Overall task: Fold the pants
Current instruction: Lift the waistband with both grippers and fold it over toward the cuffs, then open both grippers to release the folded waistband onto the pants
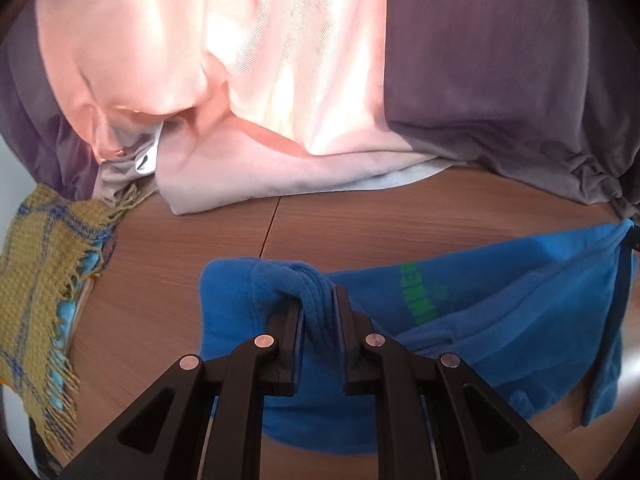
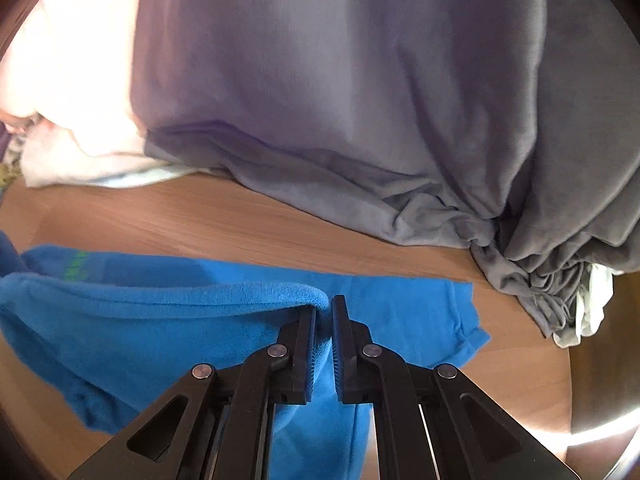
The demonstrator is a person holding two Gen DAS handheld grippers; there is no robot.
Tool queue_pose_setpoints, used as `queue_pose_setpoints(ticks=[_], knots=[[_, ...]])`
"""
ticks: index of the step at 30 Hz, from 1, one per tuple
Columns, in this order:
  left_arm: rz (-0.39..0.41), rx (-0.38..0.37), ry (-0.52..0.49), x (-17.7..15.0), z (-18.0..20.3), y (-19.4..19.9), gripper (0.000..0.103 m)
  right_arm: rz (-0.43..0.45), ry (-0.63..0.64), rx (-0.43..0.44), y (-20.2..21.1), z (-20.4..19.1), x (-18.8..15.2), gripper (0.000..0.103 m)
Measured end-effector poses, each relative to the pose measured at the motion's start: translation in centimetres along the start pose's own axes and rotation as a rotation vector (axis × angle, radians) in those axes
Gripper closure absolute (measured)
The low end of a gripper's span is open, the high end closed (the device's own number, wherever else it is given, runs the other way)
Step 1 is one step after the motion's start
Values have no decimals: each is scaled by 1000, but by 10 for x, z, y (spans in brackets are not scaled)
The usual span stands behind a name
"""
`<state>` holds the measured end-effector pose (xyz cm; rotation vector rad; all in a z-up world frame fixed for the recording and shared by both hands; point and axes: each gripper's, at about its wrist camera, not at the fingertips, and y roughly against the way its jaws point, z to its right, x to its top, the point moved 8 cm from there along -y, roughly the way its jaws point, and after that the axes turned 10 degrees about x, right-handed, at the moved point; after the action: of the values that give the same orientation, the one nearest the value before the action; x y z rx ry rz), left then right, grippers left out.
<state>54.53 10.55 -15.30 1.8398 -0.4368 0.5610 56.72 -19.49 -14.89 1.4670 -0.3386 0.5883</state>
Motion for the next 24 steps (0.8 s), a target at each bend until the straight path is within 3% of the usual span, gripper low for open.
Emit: queue_pose_setpoints(ticks=[6,9,10,13,14,17,21,23,24], knots=[[-22,23,-39,13,13,-26,81,-95,-9,2,-44,8,-1,95],[-49,44,-77,15,20,-41,68,-137,-12,-4,-60,11,-3,95],[-53,60,-87,15,20,-44,59,-148,-17,-7,-65,13,-3,95],[-49,66,-98,16,23,-47,55,-169,-30,-5,-72,13,-5,93],[-53,54,-91,17,24,-46,49,-170,-31,-4,-73,13,-5,90],[-58,33,-76,18,24,-45,42,-166,-17,-21,-71,11,-4,66],[-44,37,-80,20,28,-35,30,-158,-29,12,-62,9,-2,65],[-1,50,-73,24,26,-22,11,-149,-32,25,-54,6,-2,65],[13,42,-70,26,26,-16,11,-147,-29,32,-52,5,-2,65]])
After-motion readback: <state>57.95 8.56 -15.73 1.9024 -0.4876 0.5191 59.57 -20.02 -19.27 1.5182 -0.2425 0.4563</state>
